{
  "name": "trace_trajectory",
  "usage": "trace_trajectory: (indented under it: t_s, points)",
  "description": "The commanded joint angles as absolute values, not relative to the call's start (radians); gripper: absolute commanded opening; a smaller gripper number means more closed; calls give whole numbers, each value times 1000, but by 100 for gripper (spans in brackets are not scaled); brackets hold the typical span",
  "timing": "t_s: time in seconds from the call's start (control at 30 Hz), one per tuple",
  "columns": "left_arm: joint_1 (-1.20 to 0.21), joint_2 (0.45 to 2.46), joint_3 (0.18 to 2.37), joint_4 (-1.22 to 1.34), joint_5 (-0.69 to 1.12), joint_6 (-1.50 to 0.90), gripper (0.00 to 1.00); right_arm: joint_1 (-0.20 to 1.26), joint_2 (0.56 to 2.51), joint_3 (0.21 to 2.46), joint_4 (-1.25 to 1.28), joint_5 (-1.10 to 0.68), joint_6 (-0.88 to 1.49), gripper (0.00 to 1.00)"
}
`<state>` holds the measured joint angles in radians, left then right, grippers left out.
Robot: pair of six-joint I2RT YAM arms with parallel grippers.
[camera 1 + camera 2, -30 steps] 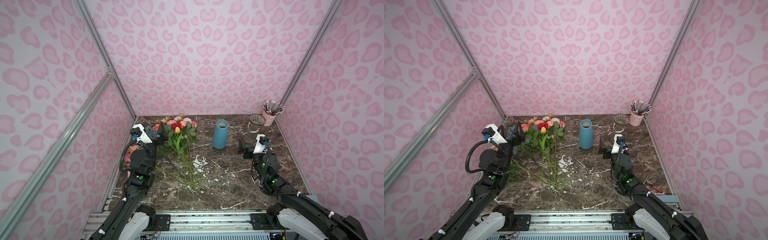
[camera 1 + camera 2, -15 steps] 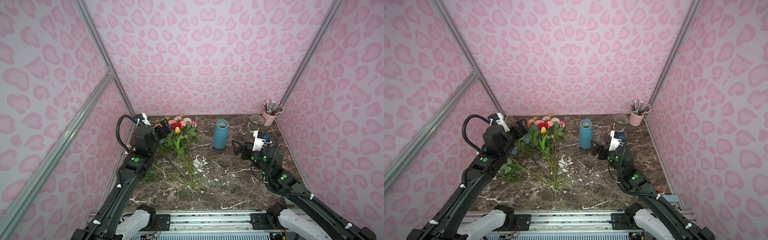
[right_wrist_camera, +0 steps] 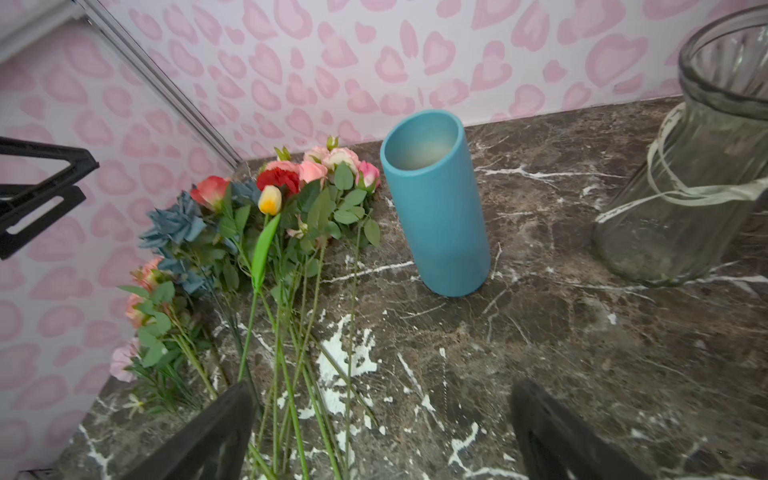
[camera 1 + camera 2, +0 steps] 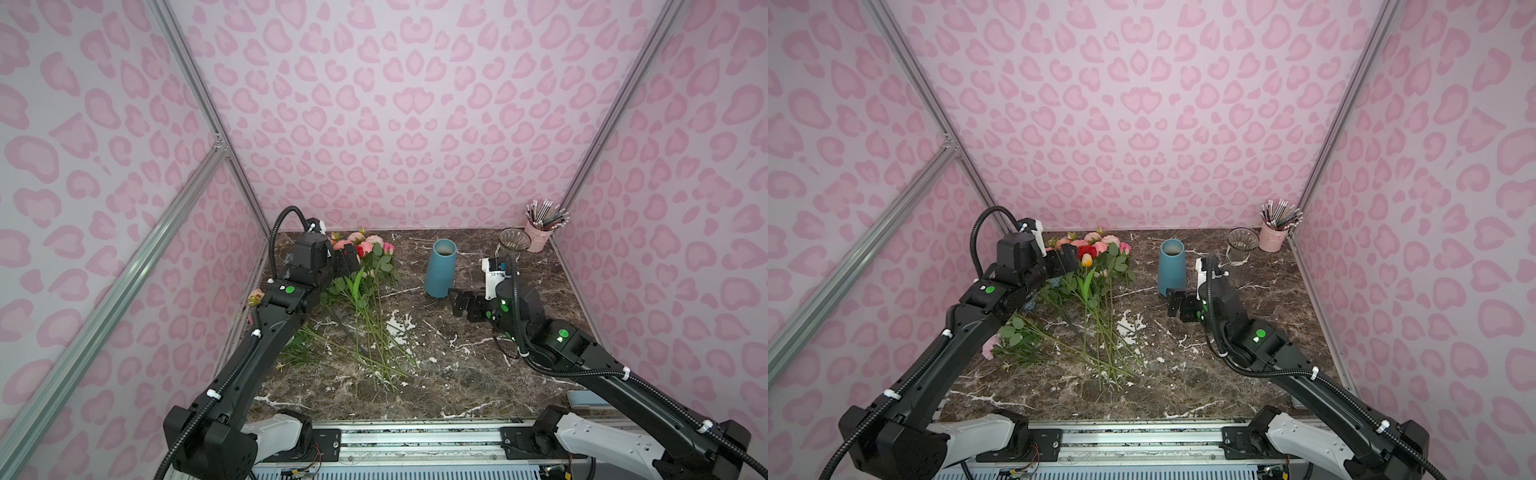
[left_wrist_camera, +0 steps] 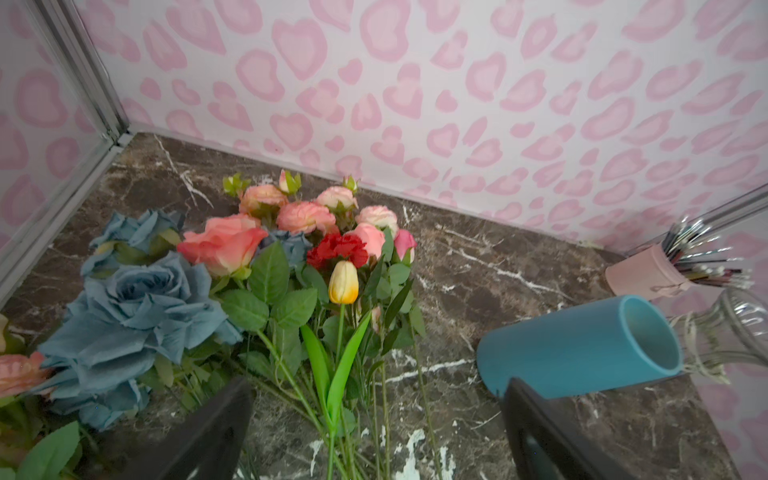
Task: Place the pink flowers into the vase
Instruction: Pick up the flower at the center of the board.
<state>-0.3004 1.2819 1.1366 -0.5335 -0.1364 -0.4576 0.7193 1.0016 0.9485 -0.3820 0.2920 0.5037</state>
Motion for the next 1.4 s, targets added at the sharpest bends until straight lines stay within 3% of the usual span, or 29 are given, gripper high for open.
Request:
trace_trajectory:
  t_s: [0.0, 0.13, 0.27, 0.43, 0.67, 0.73, 1.27, 1.37]
  points:
    - [-323, 1306, 1109, -530, -151, -429, 97, 728, 1013, 972, -454, 398, 498, 99]
    - [-357, 1358, 1083, -530, -182, -423, 99, 729, 1024, 990, -484, 428, 518, 94]
    - [-375, 1411, 1068, -538, -195, -453, 79, 712, 1029, 1007, -525, 458, 530, 88]
    - [-375, 1473, 1045, -543, -212, -486, 57, 596, 996, 980, -528, 328, 552, 84]
    - [-376, 1557, 1026, -515, -169, -519, 52, 500, 925, 932, -495, 234, 543, 83]
    - [-374, 1585, 1025, -524, -175, -530, 46, 491, 928, 933, -507, 227, 540, 83]
    - [-374, 1701, 1037, -504, -152, -544, 37, 441, 893, 915, -494, 178, 518, 83]
    - [-375, 1697, 1033, -502, -163, -550, 24, 424, 887, 915, -496, 170, 514, 83]
